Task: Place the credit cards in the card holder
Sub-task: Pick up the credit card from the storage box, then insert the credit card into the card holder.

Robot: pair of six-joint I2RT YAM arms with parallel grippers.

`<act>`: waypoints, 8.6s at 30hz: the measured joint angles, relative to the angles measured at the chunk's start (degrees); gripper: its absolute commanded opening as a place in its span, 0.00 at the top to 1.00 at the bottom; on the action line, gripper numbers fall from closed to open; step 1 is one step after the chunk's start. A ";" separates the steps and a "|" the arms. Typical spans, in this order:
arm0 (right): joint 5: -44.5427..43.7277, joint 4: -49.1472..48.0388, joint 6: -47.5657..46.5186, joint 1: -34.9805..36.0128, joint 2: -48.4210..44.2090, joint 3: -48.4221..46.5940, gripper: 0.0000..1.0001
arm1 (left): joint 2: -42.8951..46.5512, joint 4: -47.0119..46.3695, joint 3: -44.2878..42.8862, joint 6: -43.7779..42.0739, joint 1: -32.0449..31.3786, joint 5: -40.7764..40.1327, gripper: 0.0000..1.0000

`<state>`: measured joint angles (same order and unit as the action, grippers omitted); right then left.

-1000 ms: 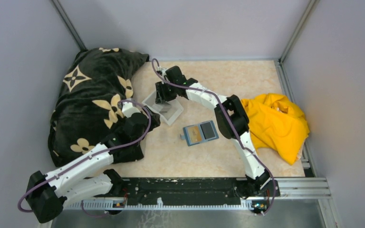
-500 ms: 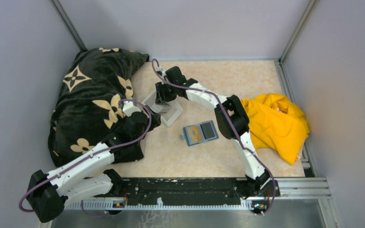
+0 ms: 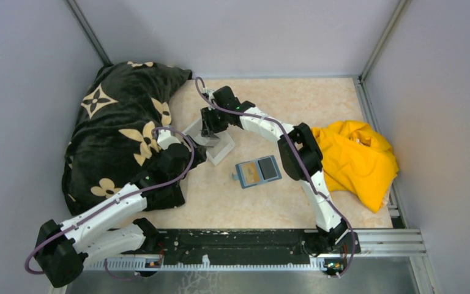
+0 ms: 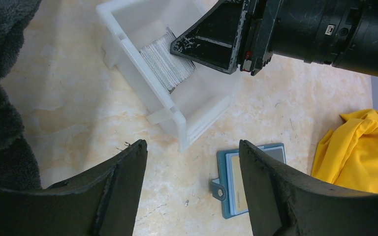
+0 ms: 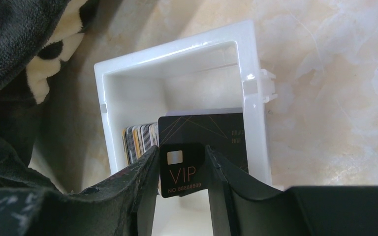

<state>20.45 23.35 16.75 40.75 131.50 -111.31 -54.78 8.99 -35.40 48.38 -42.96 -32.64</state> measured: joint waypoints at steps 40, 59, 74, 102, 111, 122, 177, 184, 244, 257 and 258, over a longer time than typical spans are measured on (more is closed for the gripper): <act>-0.66 4.07 -1.09 0.50 -0.35 -1.20 0.62 | -0.61 -0.04 1.99 0.02 1.73 2.27 0.25; 0.09 3.67 -0.98 1.53 -1.44 -1.20 0.71 | -0.61 -0.04 2.40 0.09 1.88 3.17 0.25; -0.70 3.13 -0.98 1.51 -3.02 -0.46 0.83 | -0.61 -0.04 2.40 0.07 1.88 3.30 0.25; -15.02 0.50 -11.72 1.88 -20.28 16.17 1.00 | -0.66 -14.19 2.91 -16.00 7.10 10.43 0.10; -12.02 -0.39 -10.84 0.22 -37.99 27.78 1.00 | -0.66 -23.43 3.26 -25.07 9.31 29.70 0.08; -0.52 -0.85 -7.04 -1.14 -57.66 45.88 1.00 | -7.26 -25.38 1.01 -30.84 11.10 57.22 0.07; 2.99 -9.20 0.02 -8.68 -59.10 56.22 0.59 | -21.68 -22.93 -5.79 -26.29 15.32 75.67 1.00; -10.36 -10.40 2.12 -8.68 -60.24 60.33 0.69 | -19.91 -22.40 -2.99 -18.36 8.94 59.41 1.00; -23.82 -14.56 6.93 -9.92 -46.69 67.45 0.83 | -30.91 -16.48 -2.21 11.34 -7.52 20.52 1.00; -23.76 -14.62 6.91 -10.64 -46.69 67.82 0.85 | -31.08 -15.63 -2.67 11.82 -7.52 20.57 1.00; -23.76 -14.64 6.91 -10.67 -46.69 67.82 0.85 | -31.08 -15.30 -2.86 11.82 -7.54 20.57 1.00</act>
<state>-3.31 8.71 23.66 30.09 84.82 -43.48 -85.86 -6.31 -38.26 60.20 -50.50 -12.08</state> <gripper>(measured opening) 0.158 0.007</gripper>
